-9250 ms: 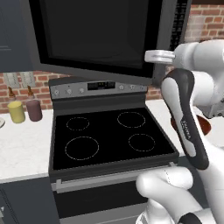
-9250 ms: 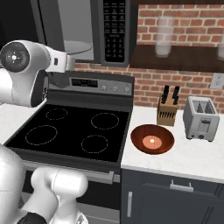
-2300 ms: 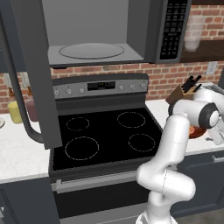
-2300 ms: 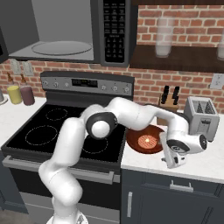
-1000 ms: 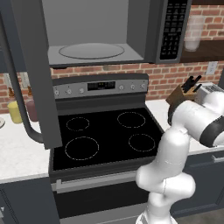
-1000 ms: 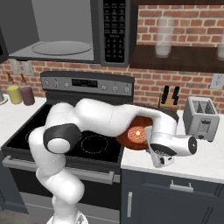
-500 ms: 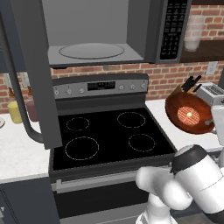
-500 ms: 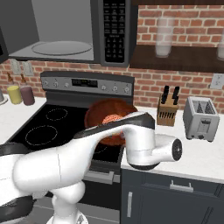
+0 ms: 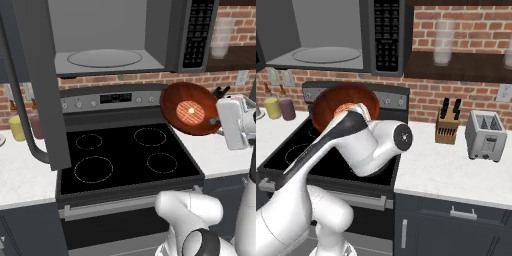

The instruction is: Open the microwave, place the bowl with waffle inside the microwave, then close the microwave door and turn it on.

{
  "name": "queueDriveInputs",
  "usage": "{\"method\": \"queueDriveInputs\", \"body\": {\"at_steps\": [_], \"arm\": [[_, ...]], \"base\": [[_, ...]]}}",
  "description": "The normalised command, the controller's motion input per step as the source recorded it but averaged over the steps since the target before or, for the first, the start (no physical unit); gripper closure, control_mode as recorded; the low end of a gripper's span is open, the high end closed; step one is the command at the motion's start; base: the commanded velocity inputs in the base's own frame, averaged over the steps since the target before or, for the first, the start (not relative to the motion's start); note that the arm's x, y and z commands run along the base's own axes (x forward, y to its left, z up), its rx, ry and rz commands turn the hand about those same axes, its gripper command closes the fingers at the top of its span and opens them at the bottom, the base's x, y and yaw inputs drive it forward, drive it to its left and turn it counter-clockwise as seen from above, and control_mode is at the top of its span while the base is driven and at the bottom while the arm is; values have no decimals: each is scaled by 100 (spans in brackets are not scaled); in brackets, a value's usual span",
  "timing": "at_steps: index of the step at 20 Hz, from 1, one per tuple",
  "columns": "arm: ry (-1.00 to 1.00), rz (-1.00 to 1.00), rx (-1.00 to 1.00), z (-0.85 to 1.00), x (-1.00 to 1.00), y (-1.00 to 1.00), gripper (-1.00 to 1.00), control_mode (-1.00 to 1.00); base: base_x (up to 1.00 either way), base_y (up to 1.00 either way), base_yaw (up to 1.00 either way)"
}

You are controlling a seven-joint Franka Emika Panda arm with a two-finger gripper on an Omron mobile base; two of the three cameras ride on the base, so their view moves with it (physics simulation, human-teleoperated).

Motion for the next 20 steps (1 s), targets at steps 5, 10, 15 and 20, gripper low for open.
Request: {"method": "queueDriveInputs", "body": {"at_steps": [5,10,15,20], "arm": [[0,2,-7,100,5,100,100,-100],[1,0,-3,100,71,100,100,-100],[10,-9,0,86,100,43,100,-100],[17,-15,1,44,100,0,100,-100]], "base": [[0,0,0],[0,0,0],[0,0,0],[0,0,0]]}}
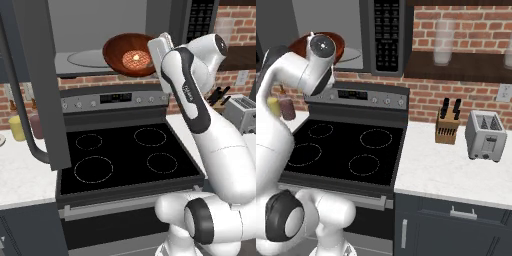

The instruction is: Open the microwave, place the bowl with waffle inside the microwave, then close the microwave door and turn it on.

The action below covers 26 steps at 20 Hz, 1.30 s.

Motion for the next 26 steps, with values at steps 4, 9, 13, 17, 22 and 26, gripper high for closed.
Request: {"method": "queueDriveInputs", "body": {"at_steps": [4,9,13,17,22,26], "arm": [[17,-14,0,24,100,23,100,-100],[5,-8,0,26,72,61,100,-100],[2,-9,0,9,66,54,100,-100],[1,-10,0,-10,70,19,100,-100],[0,-5,0,-37,33,0,-100,-100],[0,-1,0,-14,-5,0,-100,-100]], "base": [[0,0,0],[0,0,0],[0,0,0],[0,0,0],[0,0,0],[0,0,0]]}}
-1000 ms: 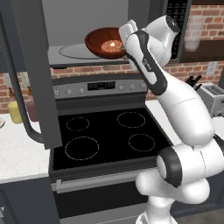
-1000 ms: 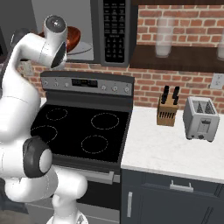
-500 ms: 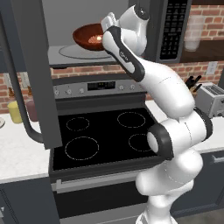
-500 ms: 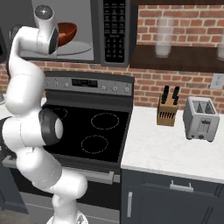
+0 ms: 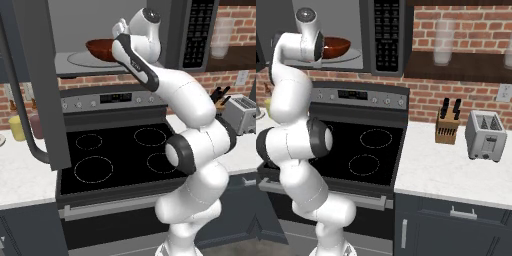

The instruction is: Open the microwave, place the bowl with waffle inside the microwave, then close the microwave door and turn it on.

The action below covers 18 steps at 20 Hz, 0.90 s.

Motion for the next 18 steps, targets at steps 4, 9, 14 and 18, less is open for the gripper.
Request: {"method": "queueDriveInputs", "body": {"at_steps": [4,9,14,18], "arm": [[-3,0,0,1,-68,0,-100,-100],[-13,-1,0,0,-100,-5,-100,-100],[-7,1,0,-21,-100,-10,-100,-100],[0,3,-6,-55,-100,-1,-100,-100]], "base": [[0,0,0],[0,0,0],[0,0,0],[0,0,0]]}}
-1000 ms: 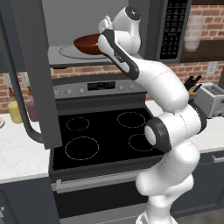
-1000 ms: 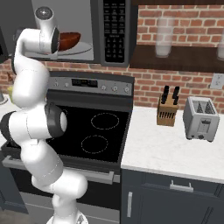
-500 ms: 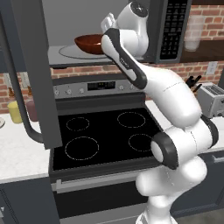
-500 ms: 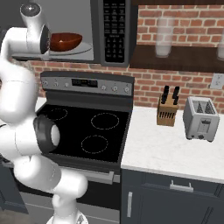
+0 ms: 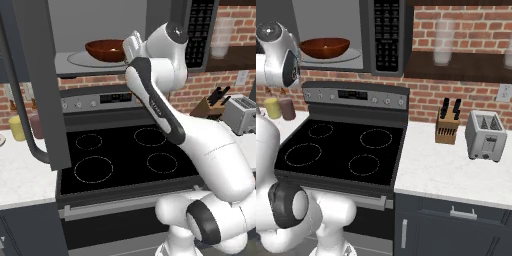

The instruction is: Open the microwave, place the bowl with waffle inside the microwave, then close the microwave door and turn it on.

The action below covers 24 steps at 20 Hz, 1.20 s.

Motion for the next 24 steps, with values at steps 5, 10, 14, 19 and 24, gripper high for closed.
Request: {"method": "queueDriveInputs", "body": {"at_steps": [5,10,14,19,24], "arm": [[-2,2,-10,-38,-100,29,-100,-100],[-3,0,-1,-25,-100,41,-100,-100],[0,-8,0,-48,-100,6,-100,-100],[0,-12,0,-61,-75,-7,-100,-100],[-1,-8,0,-66,-55,4,-100,-100]], "base": [[0,0,0],[0,0,0],[0,0,0],[0,0,0],[0,0,0]]}}
